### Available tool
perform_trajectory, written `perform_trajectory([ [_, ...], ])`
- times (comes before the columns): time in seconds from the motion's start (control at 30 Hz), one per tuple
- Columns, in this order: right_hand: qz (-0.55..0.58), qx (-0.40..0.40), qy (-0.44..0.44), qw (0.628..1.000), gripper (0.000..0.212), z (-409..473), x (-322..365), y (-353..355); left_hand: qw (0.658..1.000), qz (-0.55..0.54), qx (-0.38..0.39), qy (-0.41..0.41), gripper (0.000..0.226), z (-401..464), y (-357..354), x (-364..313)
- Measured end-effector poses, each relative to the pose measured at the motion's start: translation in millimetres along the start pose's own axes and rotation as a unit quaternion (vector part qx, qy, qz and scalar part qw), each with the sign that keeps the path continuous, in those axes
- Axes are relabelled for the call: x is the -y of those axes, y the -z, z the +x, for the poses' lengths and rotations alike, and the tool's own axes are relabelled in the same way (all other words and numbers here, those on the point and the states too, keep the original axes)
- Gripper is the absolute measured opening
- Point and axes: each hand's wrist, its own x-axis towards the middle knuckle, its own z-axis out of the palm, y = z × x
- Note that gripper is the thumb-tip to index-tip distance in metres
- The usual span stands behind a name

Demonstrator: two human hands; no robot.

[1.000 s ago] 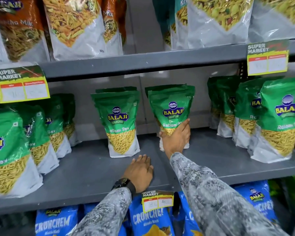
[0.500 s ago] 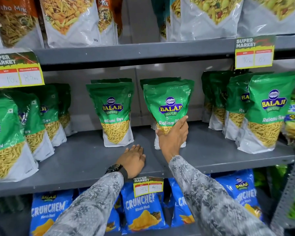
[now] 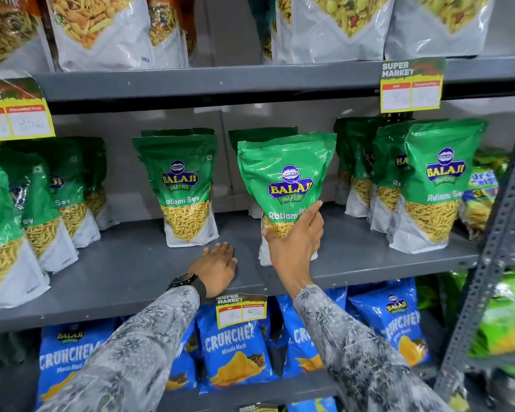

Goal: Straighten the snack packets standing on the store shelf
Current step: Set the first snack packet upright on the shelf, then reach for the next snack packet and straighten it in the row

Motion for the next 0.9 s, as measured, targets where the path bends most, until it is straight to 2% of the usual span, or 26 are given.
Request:
perform_trajectory([
  [0.43, 0.002, -0.018, -0.010, 1.000, 0.129, -12, 6, 12, 1.000, -0.010, 0.003, 0.006, 0.055, 1, -2, 1],
  [0.6, 0.004, -0.012, 0.004, 1.000, 0.135, -12, 2, 16, 1.000, -0.016, -0.004, 0.014, 0.056, -2, -1, -1],
  [0.73, -0.001, -0.007, 0.045, 0.999, 0.135, -12, 6, 22, 0.996, -0.057, -0.059, 0.025, 0.058, -14, 7, -1],
  [0.9, -0.030, -0.052, 0.135, 0.989, 0.122, -24, 41, 17, 0.990, -0.048, -0.135, 0.014, 0.057, -48, 17, 36],
])
